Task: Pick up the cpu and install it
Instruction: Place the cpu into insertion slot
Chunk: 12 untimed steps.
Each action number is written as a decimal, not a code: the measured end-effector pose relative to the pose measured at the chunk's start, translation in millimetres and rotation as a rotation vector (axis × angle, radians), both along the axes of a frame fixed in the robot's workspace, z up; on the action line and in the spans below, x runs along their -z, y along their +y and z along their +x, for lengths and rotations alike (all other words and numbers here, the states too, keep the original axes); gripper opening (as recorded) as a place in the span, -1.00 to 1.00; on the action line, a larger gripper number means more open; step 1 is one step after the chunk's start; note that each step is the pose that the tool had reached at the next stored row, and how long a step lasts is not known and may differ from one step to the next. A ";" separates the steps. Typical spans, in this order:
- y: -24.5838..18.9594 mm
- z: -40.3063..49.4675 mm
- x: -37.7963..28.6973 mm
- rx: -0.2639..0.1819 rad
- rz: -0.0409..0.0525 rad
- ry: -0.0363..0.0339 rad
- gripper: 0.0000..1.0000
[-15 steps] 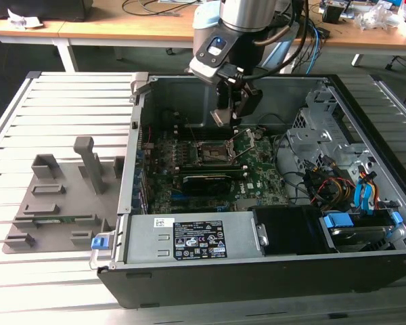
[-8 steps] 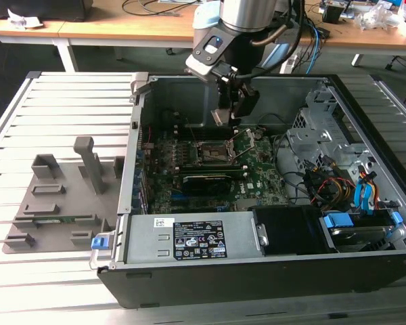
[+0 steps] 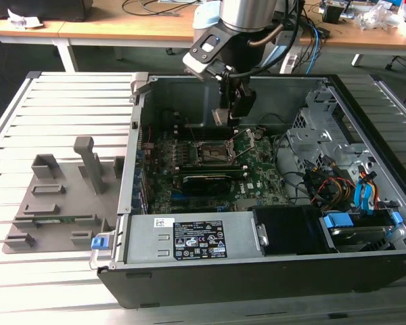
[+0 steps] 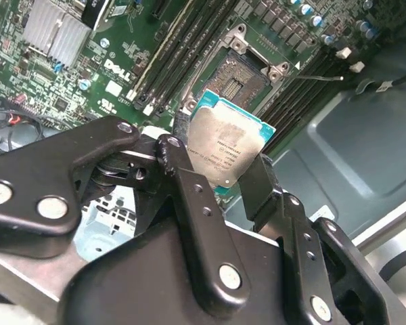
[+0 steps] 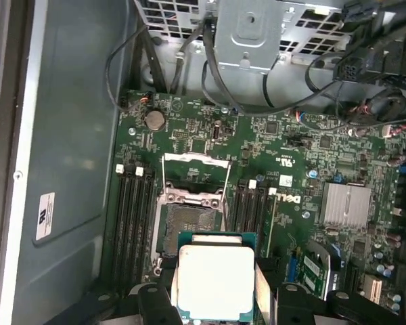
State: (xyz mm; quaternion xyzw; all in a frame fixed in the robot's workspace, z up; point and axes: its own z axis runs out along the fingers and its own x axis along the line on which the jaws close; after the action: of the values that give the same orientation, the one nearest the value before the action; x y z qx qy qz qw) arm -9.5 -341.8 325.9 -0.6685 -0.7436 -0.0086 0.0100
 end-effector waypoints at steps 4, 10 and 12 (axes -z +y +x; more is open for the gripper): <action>0.0 0.0 0.1 0.039 -0.0002 0.0000 0.08; 0.0 0.0 0.1 0.009 -0.0002 -0.0001 0.08; 0.0 0.0 0.1 0.008 -0.0002 0.0000 0.08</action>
State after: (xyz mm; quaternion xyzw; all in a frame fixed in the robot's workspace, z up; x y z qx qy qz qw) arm -9.5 -341.8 325.8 -0.6716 -0.7408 -0.0086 0.0099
